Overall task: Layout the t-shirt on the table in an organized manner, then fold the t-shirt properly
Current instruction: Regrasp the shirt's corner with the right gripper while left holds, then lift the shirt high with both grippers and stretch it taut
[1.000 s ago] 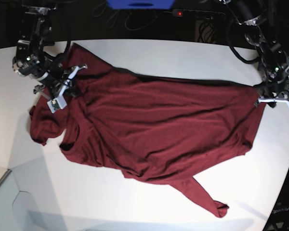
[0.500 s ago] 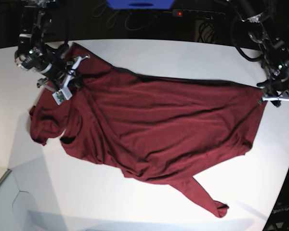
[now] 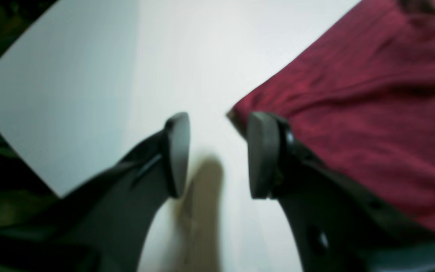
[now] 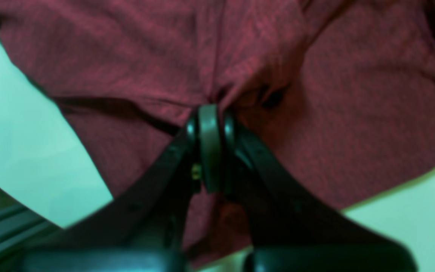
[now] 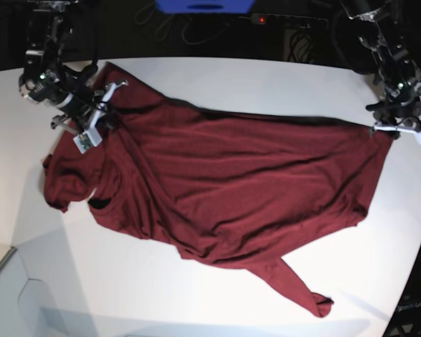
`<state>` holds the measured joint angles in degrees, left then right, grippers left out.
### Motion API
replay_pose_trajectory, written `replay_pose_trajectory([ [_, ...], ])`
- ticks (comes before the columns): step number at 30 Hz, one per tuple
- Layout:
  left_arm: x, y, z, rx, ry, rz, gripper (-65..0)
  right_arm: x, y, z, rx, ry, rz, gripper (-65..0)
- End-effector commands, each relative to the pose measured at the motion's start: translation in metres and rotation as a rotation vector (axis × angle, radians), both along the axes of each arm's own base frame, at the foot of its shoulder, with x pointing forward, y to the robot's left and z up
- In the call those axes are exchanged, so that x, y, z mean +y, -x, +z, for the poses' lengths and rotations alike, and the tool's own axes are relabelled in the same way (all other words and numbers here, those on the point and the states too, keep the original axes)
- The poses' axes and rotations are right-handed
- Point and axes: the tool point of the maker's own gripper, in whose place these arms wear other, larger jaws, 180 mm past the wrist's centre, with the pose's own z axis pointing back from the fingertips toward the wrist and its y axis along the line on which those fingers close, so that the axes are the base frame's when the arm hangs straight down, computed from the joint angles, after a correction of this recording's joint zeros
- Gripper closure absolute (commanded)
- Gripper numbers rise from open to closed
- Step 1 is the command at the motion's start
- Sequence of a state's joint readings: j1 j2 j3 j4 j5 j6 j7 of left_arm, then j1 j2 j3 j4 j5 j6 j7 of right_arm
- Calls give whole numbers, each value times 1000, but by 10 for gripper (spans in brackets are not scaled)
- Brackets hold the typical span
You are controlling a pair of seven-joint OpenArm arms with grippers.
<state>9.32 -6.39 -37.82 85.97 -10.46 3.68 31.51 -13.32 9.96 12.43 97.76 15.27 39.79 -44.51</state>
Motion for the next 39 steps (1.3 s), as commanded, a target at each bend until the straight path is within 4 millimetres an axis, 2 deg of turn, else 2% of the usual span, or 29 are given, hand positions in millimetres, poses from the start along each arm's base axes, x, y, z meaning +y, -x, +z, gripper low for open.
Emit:
replay_pose_trajectory([
  [1,6,-7,10,-28,-26,0,-252,2,-8,10,-42,-10,8,0],
  [3,5,-7,5,-19,-18,0,-252,2,-8,10,-42,-11,8,0],
  [12,3,-27,9,-56,4,7,-252,1,-8,10,-42,-7,9,0],
  [19,-19,-37,-23,26,46,-66,-252,0,-8,10,-42,-5,10,0],
  [25,-24,-46,-21,16,50,-80,-246,-1,-9,11,-44,-4,7,0],
  [27,-23,-46,-21,15,50,-78,-223,-1,-9,11,-44,-4,7,0],
  [29,-14,-46,-16,14,28,-78,-141,-1,-9,11,-44,-4,5,0],
  [32,-10,-46,-11,5,21,-75,0,-1,-10,13,-50,-3,7,0],
  [34,-10,-49,-4,-14,10,-79,0,-1,-11,15,-57,-1,7,0],
  [37,-1,-46,26,-78,-35,-62,0,-4,-15,27,-93,19,19,0],
  [39,4,-47,54,-139,-75,-54,0,-3,-19,40,-132,31,29,0],
])
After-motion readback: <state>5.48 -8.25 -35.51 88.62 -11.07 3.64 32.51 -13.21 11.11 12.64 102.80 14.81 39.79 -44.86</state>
